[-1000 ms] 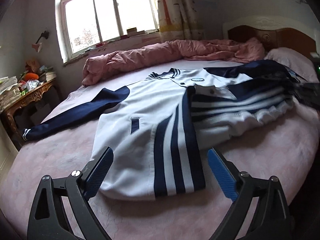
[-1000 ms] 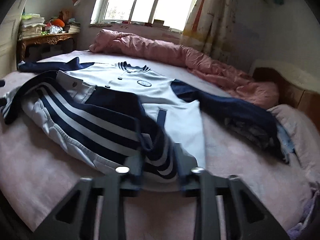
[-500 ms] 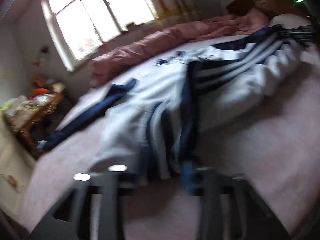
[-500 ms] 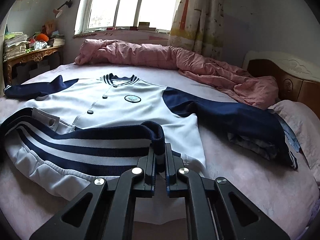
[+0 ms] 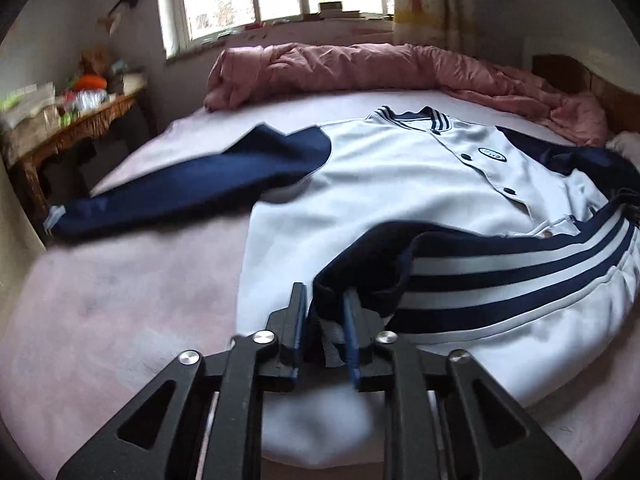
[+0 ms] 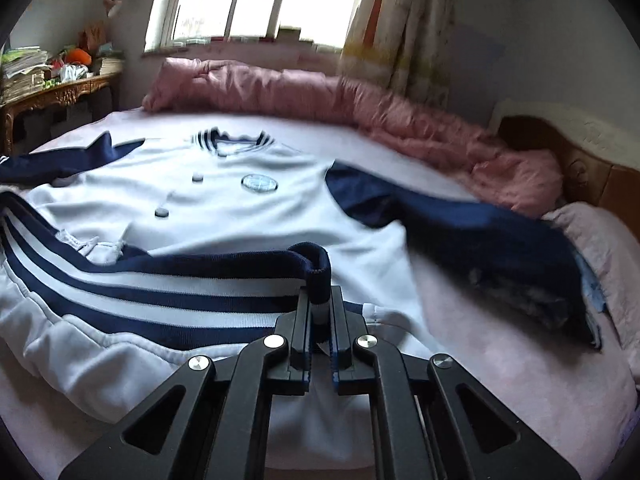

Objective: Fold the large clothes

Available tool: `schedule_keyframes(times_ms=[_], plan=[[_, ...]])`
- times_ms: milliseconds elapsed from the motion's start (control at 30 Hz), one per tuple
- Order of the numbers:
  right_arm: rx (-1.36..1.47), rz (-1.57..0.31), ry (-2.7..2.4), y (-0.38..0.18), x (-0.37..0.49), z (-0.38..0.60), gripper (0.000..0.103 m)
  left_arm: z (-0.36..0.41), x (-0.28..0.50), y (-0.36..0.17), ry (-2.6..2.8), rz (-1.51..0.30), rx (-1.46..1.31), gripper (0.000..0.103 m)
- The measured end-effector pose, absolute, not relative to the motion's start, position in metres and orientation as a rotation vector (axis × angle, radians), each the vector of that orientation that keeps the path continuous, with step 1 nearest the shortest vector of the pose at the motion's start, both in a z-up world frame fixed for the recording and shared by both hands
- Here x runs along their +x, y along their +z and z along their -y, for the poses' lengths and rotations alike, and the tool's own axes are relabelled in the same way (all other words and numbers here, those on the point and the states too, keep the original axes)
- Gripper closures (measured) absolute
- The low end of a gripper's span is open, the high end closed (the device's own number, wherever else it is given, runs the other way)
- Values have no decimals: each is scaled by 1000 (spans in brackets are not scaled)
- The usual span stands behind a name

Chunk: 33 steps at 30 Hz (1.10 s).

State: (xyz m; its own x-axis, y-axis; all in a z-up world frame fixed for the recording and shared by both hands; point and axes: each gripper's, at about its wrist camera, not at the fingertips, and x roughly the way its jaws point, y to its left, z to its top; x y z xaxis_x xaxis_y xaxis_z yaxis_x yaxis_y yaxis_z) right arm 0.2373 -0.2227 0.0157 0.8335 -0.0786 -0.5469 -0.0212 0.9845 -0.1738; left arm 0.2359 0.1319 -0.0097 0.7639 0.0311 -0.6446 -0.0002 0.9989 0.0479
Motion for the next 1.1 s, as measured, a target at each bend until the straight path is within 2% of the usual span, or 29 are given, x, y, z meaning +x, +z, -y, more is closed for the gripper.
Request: schedule_keyframes(times_ms=[33,67,100,133,267,367,400,467,500,533,600,633,700,800,833,867,900,933,1033,1100], plan=[[-144,-586,-22,17,237,228,96,-136,234,-10,21,-693,29,62],[-102,-589,2,19,236,234,96,-137,232,-7,22,-677,9,51],[-57,-594,29,20,235,241,96,-143,228,-3,20,-654,-23,29],[-15,-602,45,21,234,248,95,-148,224,-1,17,-641,-55,21],[109,-632,55,17,229,266,89,-169,219,-9,-67,-708,-239,20],[152,-631,57,17,220,272,81,-176,219,-18,-47,-762,-289,20],[156,-627,56,19,218,273,74,-179,218,-20,-25,-763,-288,20],[178,-608,49,24,212,278,52,-183,219,-21,10,-759,-293,20],[193,-599,44,26,208,282,36,-185,221,-24,19,-768,-303,20],[208,-595,45,27,205,286,32,-186,224,-28,18,-785,-310,20],[236,-609,64,27,202,293,32,-184,227,-35,30,-822,-293,25],[242,-636,85,25,203,295,32,-181,226,-33,31,-813,-272,53],[203,-711,89,14,211,295,32,-172,220,-27,-5,-789,-237,94],[156,-754,-26,-4,222,298,32,-164,201,-9,35,-677,-184,96],[147,-753,-72,-7,224,300,36,-163,192,-1,38,-629,-178,96],[164,-748,-62,-7,224,302,47,-163,184,8,37,-585,-179,96],[179,-733,-40,-6,223,303,84,-164,178,14,36,-554,-186,96],[174,-705,-54,-2,219,304,98,-165,173,20,28,-531,-196,97],[146,-600,-87,17,205,309,98,-174,163,28,9,-518,-219,97],[159,-571,-84,28,200,313,98,-176,169,20,47,-587,-204,97]])
